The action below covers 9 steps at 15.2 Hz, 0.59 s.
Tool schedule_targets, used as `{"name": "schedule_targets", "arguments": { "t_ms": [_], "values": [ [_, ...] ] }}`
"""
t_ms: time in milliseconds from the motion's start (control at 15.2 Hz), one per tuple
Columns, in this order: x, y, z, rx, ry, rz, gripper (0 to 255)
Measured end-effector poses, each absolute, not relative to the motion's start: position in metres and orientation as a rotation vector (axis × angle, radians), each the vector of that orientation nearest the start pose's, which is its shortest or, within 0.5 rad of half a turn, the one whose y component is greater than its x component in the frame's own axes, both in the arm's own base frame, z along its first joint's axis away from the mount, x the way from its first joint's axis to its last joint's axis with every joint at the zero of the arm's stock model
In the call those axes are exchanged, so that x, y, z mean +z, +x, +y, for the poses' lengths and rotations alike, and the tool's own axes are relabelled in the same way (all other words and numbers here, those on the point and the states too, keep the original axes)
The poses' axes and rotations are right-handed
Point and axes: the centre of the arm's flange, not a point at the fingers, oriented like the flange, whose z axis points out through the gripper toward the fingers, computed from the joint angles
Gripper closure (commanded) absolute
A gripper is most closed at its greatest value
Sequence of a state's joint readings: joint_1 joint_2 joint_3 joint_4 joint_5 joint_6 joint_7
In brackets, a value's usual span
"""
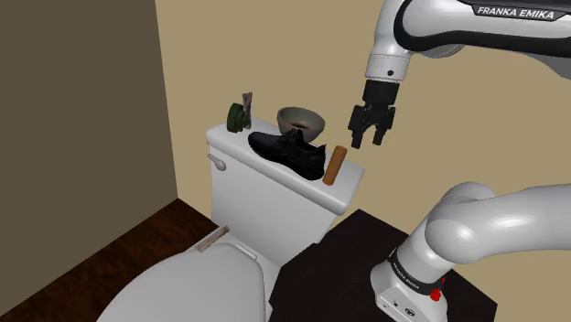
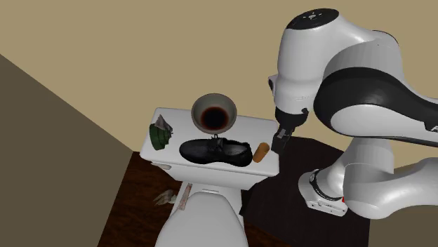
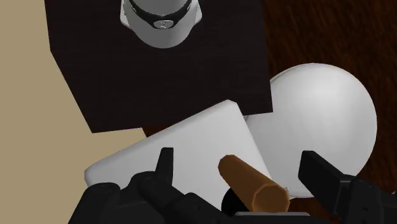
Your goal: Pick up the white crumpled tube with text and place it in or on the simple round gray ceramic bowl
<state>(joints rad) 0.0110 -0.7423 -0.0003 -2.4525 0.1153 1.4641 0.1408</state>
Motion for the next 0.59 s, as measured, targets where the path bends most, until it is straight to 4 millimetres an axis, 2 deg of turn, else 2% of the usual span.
{"name": "schedule_targets", "arguments": {
  "t_ms": [198, 594],
  "values": [
    [0.524, 0.310, 0.019, 0.354, -3.027, 0.170, 0],
    [0.517, 0.371, 0.033, 0.191, -3.079, 0.033, 0]
  ]
}}
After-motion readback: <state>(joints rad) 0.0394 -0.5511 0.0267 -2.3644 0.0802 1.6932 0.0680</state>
